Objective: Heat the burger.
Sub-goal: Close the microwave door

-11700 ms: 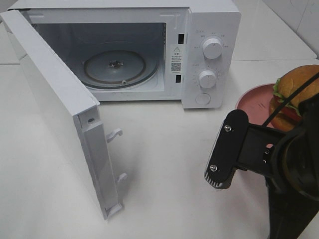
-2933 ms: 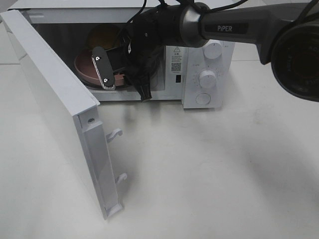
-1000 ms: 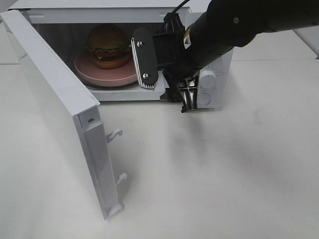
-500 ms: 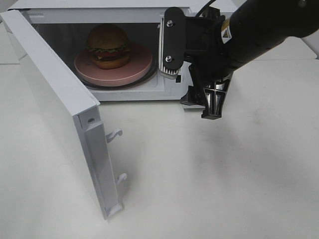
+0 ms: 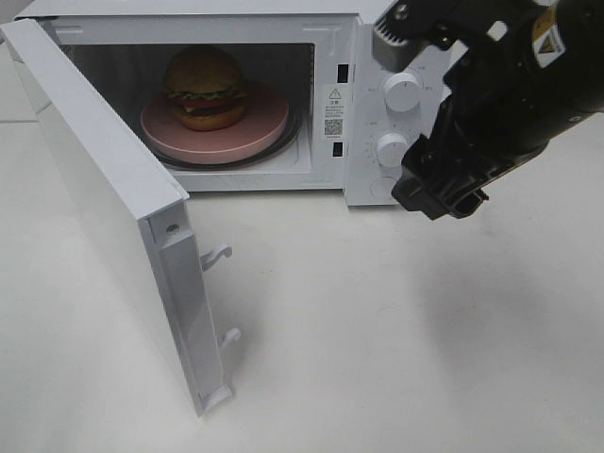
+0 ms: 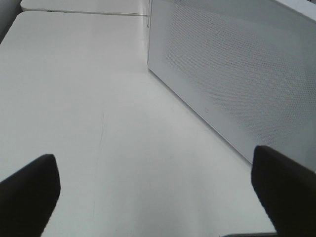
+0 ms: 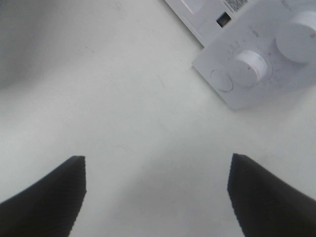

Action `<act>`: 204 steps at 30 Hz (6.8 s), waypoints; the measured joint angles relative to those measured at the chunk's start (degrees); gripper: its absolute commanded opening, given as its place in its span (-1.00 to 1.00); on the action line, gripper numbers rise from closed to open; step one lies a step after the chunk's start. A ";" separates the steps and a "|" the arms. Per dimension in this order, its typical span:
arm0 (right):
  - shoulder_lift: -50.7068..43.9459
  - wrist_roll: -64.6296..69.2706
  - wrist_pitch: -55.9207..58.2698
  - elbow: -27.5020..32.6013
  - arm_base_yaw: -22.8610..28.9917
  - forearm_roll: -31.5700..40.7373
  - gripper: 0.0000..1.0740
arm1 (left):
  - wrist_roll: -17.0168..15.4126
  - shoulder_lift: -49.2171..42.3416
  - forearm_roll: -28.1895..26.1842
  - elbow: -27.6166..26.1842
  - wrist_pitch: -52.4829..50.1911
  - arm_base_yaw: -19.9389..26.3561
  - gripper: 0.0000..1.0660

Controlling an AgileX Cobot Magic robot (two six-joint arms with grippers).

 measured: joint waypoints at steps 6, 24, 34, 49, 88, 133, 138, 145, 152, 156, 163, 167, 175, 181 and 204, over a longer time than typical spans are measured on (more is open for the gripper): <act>-4.41 8.82 7.16 0.00 0.00 0.00 0.42 | 0.00 0.00 0.00 0.00 0.00 0.00 0.83; -23.15 12.55 25.27 0.00 0.00 1.66 0.42 | 0.00 0.00 0.00 0.00 0.00 0.00 0.83; -35.64 13.81 27.85 0.17 0.00 1.78 0.42 | 0.00 0.00 0.00 0.00 0.00 0.00 0.83; -52.08 11.46 27.73 13.81 -15.99 5.16 0.42 | 0.00 0.00 0.00 0.00 0.00 0.00 0.83; -74.94 7.45 18.62 27.04 -30.94 10.94 0.40 | 0.00 0.00 0.00 0.00 0.00 0.00 0.83; -74.94 7.45 18.51 27.04 -30.94 11.00 0.40 | -0.06 0.23 0.74 -1.03 -1.38 0.00 0.57; -74.94 7.45 18.51 27.04 -30.94 11.00 0.40 | -0.06 2.41 1.55 -1.20 -4.87 0.00 0.14; -74.94 7.45 18.51 27.04 -30.94 11.00 0.40 | -0.17 9.51 1.49 -1.20 -11.57 0.00 -0.67; -74.94 7.45 18.45 27.04 -30.94 11.00 0.40 | 1.03 16.39 1.78 -1.03 -20.17 0.00 -1.00; -74.94 7.45 18.39 27.04 -30.94 11.00 0.40 | 1.95 19.08 1.78 -0.46 -24.69 0.00 -1.00; -74.94 7.45 18.39 27.04 -30.94 11.00 0.40 | 4.76 26.13 1.55 5.84 -44.18 0.00 -1.00; -74.94 7.45 18.39 27.04 -30.94 11.00 0.40 | 5.27 29.11 1.55 10.03 -53.74 0.00 -1.00; -74.94 7.45 18.33 27.04 -30.94 11.00 0.40 | 5.16 37.01 2.46 17.93 -73.97 0.00 -1.00; -74.94 7.45 18.33 27.04 -30.94 11.00 0.40 | 3.55 43.32 5.67 19.88 -82.10 0.00 -1.00; -74.94 7.45 18.33 27.04 -30.94 11.00 0.40 | -19.88 74.31 27.67 20.05 -114.48 -2.86 -1.00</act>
